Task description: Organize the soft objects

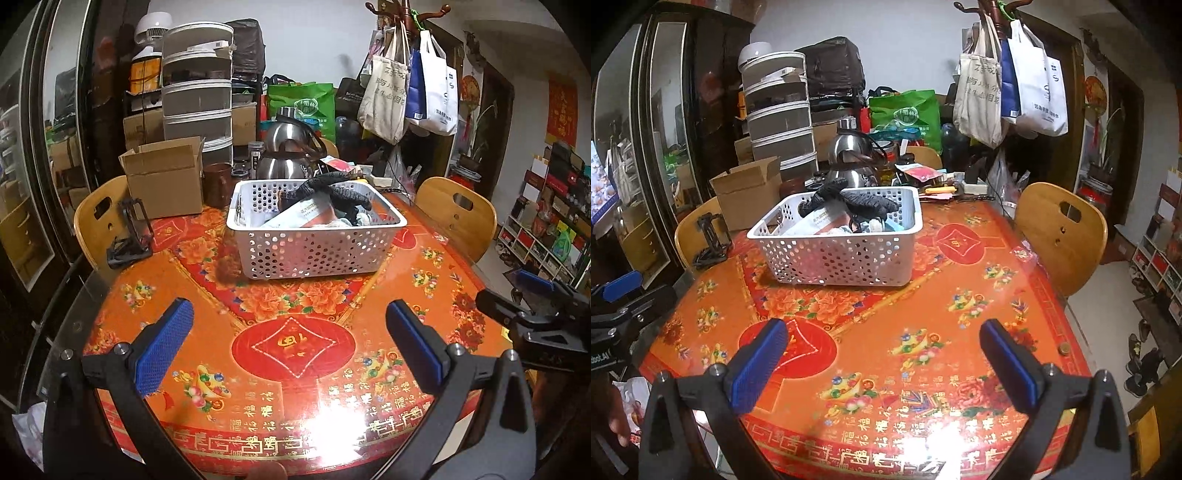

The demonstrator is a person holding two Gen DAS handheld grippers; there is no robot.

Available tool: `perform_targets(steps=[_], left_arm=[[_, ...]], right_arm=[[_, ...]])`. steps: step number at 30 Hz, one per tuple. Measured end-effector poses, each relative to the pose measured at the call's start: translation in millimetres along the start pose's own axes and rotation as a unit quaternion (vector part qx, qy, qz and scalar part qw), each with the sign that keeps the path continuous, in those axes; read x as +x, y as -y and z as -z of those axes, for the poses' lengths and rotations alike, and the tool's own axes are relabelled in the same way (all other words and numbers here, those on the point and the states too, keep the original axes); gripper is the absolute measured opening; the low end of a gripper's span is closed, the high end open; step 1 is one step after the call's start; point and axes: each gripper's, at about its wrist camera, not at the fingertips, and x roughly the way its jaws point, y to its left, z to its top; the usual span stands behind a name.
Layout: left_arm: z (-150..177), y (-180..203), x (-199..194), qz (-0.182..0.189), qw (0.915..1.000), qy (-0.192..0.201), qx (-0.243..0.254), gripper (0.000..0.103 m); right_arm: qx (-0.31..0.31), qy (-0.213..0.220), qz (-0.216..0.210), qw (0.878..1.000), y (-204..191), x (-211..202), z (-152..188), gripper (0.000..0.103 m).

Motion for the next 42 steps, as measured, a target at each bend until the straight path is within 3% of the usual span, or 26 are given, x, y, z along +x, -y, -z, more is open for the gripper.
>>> perform_targets(steps=[42], left_arm=[[2.0, -0.2, 24.3, 0.003, 0.9999, -0.013, 0.000, 0.103]], right_arm=[[-0.010, -0.008, -0.003, 1.000, -9.8, -1.5, 0.0, 0.103]])
